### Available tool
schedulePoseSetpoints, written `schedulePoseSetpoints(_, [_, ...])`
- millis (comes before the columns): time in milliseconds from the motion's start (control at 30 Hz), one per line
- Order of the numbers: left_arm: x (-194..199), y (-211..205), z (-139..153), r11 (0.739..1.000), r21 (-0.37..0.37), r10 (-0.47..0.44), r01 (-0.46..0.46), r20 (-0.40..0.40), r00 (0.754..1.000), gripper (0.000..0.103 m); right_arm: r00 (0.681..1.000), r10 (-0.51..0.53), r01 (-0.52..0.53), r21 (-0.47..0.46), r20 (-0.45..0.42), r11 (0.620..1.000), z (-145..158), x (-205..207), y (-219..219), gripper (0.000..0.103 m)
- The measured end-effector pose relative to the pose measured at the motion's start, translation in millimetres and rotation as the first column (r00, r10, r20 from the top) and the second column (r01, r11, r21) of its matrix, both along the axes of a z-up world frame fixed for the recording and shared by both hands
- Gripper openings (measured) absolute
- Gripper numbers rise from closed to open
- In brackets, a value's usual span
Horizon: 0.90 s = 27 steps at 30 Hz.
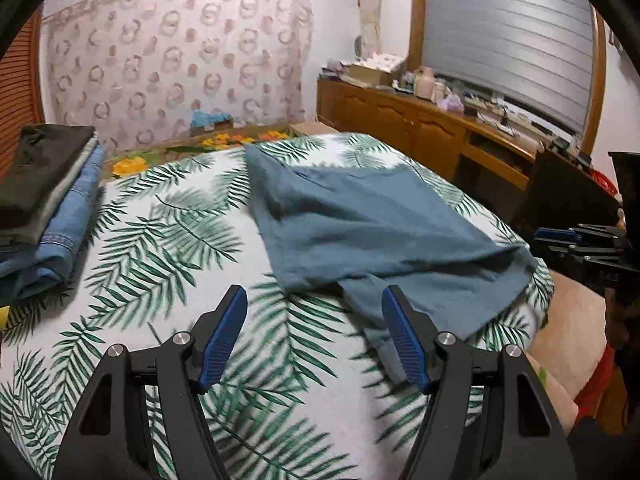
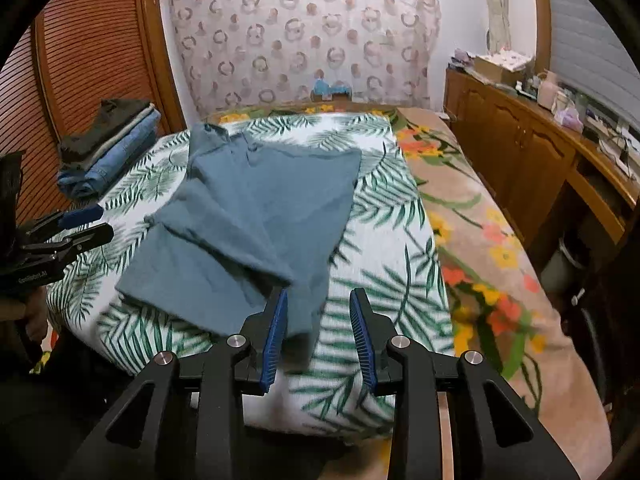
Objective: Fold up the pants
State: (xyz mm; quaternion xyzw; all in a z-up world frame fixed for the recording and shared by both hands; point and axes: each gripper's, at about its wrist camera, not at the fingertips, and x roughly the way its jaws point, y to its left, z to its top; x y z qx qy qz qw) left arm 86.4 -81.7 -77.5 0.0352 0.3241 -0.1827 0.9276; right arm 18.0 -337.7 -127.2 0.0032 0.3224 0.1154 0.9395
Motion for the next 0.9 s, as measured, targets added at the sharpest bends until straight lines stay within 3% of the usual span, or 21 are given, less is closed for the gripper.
schedulePoseSetpoints(200, [10.9, 19.4, 5.4, 0.999, -0.017, 0.038, -0.037, 0.02, 0.999, 0.076, 0.997, 0.049, -0.049, 0.007, 0.061, 0.999, 13.7, 12.4, 15.0, 0.042])
schedulePoseSetpoints(500, [28.7, 50.5, 2.6, 0.993, -0.019, 0.113, -0.113, 0.003, 0.994, 0.076, 0.968, 0.235, -0.236, -0.007, 0.089, 0.972, 14.6, 53.7, 79.9, 0.043])
schedulePoseSetpoints(900, [24.9, 72.5, 6.7, 0.988, -0.038, 0.148, -0.147, 0.017, 0.989, 0.076, 0.916, 0.401, -0.4, -0.083, -0.003, 0.913, -5.2, 110.0, 157.1, 0.043])
